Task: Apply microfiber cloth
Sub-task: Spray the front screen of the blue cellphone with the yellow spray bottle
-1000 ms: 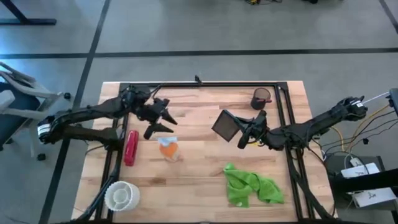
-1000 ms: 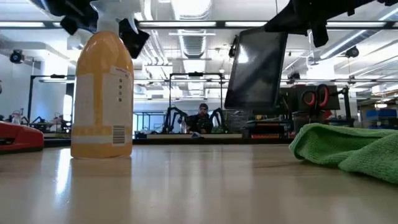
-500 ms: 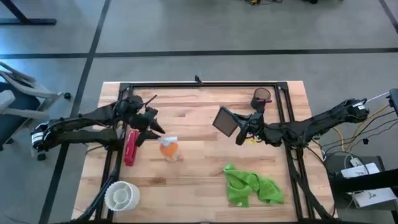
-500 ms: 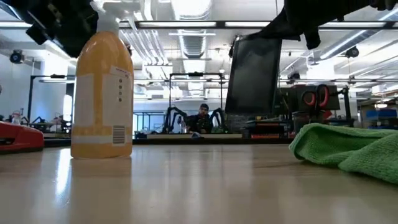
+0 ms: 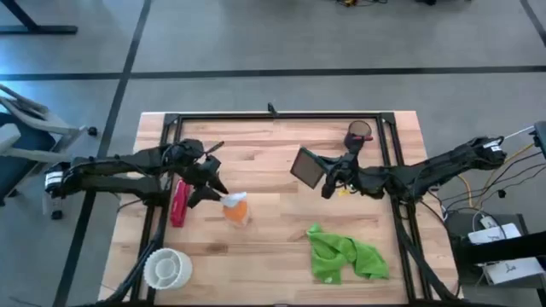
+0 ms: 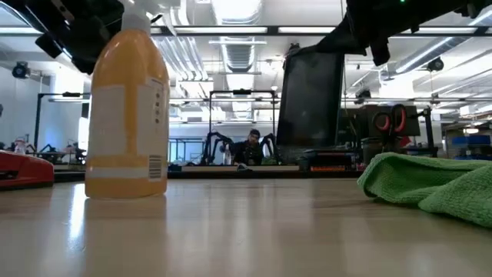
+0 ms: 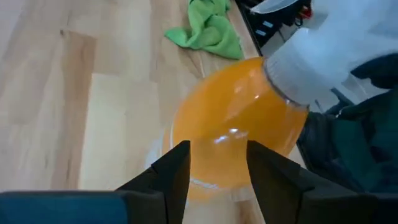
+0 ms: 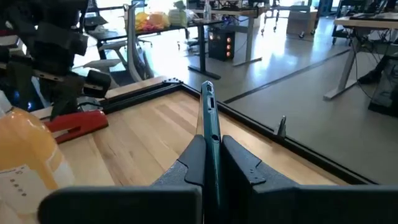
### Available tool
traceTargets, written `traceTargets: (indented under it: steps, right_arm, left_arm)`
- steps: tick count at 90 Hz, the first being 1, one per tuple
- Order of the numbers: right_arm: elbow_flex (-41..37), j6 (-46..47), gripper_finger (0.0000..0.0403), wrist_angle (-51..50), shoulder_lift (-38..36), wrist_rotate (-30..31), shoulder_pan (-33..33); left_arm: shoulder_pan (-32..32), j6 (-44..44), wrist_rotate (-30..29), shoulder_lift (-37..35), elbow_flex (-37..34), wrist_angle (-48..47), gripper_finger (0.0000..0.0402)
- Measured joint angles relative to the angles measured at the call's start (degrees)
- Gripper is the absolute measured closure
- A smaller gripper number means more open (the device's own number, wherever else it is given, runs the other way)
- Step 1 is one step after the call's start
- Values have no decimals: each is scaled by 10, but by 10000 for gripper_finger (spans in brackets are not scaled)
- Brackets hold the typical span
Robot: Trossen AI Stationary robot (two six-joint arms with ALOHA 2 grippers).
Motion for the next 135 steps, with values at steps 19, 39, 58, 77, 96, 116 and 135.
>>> traceTargets:
  steps: [19,39,58,77,96,116,135]
  right_arm:
    - [0,-17,396,0,0,-10,0]
    - [0,-42,396,-2,-1,-21,-3]
    - [0,-44,395,-3,-1,-44,-4]
    - [0,-47,395,-7,-5,-43,-4]
    - [0,-41,395,-43,-11,-43,-11]
    - [0,-18,395,-102,-64,-45,-24]
    - [0,-7,395,-176,-116,-45,-25]
  left_arm:
    - [-84,-27,-46,42,0,75,264]
    - [-156,-51,-116,89,0,117,261]
    - [-214,-50,-193,157,0,222,265]
    - [-225,-43,-193,237,0,349,263]
    - [-225,-33,-193,318,1,461,254]
    - [-228,-25,-192,380,34,470,241]
    - [-240,10,-192,445,79,471,220]
